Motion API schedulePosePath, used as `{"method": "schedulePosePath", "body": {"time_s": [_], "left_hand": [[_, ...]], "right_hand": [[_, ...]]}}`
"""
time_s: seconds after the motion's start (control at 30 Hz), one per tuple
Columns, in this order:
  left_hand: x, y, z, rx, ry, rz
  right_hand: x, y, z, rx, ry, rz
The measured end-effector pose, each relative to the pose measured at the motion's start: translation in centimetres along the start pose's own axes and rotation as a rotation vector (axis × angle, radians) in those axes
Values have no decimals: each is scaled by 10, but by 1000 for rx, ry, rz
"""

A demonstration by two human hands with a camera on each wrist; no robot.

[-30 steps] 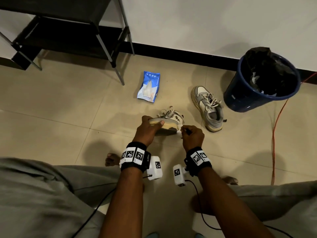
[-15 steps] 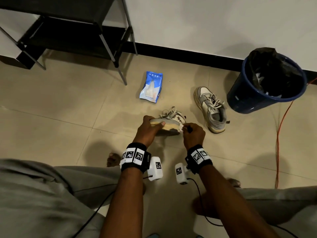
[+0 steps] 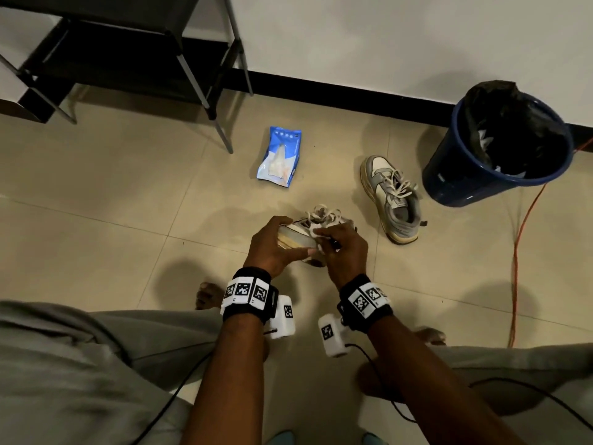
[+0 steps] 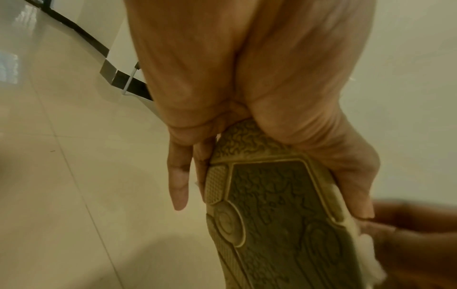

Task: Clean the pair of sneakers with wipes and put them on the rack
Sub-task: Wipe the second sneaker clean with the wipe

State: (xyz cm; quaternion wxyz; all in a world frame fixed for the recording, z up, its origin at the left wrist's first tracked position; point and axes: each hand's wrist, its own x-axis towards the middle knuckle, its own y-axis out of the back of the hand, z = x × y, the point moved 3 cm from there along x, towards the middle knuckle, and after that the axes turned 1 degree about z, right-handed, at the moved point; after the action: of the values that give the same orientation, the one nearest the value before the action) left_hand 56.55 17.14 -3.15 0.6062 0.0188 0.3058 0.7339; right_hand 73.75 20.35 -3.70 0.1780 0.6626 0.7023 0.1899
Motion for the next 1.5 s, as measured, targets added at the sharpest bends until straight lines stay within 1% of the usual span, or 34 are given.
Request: {"method": "schedulePosePath", "body": {"time_s": [0.1,0.13,0.17,0.23,0.27,0.3,0.37,0.4,0.43,0.53,0.57,0.6,0.7,0.73,0.83,0.87,0.9,0.97,1.03,1.07,1.17,1.2,1.23,1.3,1.33,1.37,1.4,1.5], "left_hand": [[0,-2,3,6,-21,-1],[0,-4,2,4,-20,2],[1,-5,2,-1,-16,9],[1,-4,1,-17,-9,30],[1,-3,-1,-19,-6,37],[2,-2,-1,-24,-4,41],[2,-3,3,-15,-17,44],[2,-5,5,-7,-24,47],[1,-7,6,-6,-19,53],[5,-6,3,-30,28,88],[6,-5,1,-41,45,97],[7,-2,0,-48,59,105],[8,-4,0,-61,70,123],[8,-6,1,-64,75,137],[9,-7,0,-64,93,164],[9,-5,-1,-63,98,168],[8,-4,-1,-67,102,170],[7,-4,-1,-73,110,172],[7,-6,-1,-72,105,180],[8,-7,1,-69,105,186],[10,-6,-3,-57,122,201],[12,-4,-3,-68,123,208],[12,-2,-2,-77,124,212],[12,-3,-3,-60,127,210],[12,-5,-1,-52,123,206],[12,-7,1,-53,120,204],[13,-8,4,-54,118,210],[14,-9,3,-27,118,209]], "right_hand": [[23,12,30,0,-205,147],[26,12,35,-10,-227,171],[23,10,32,-10,-209,159],[10,0,18,6,-118,62],[7,-2,18,2,-97,29],[9,0,22,-21,-114,29],[24,10,38,-115,-225,68],[29,14,45,-133,-274,91],[27,15,43,-105,-291,108],[-1,3,14,111,-173,92],[-6,2,12,150,-156,87],[-3,1,16,154,-176,109],[16,8,39,66,-300,204],[14,7,37,77,-293,214],[-5,-3,10,169,-137,153],[-8,-4,9,176,-112,143],[-5,-3,15,148,-120,152],[12,5,41,37,-237,166],[13,9,58,12,-318,154],[8,5,55,42,-312,146],[-15,-4,34,167,-163,110],[-15,-4,32,160,-118,113],[-10,-3,35,107,-91,113],[6,5,50,-36,-126,106],[9,10,53,-65,-136,108],[8,14,50,-69,-106,118],[6,14,41,-37,-58,128],[-8,8,4,195,50,101]]}}
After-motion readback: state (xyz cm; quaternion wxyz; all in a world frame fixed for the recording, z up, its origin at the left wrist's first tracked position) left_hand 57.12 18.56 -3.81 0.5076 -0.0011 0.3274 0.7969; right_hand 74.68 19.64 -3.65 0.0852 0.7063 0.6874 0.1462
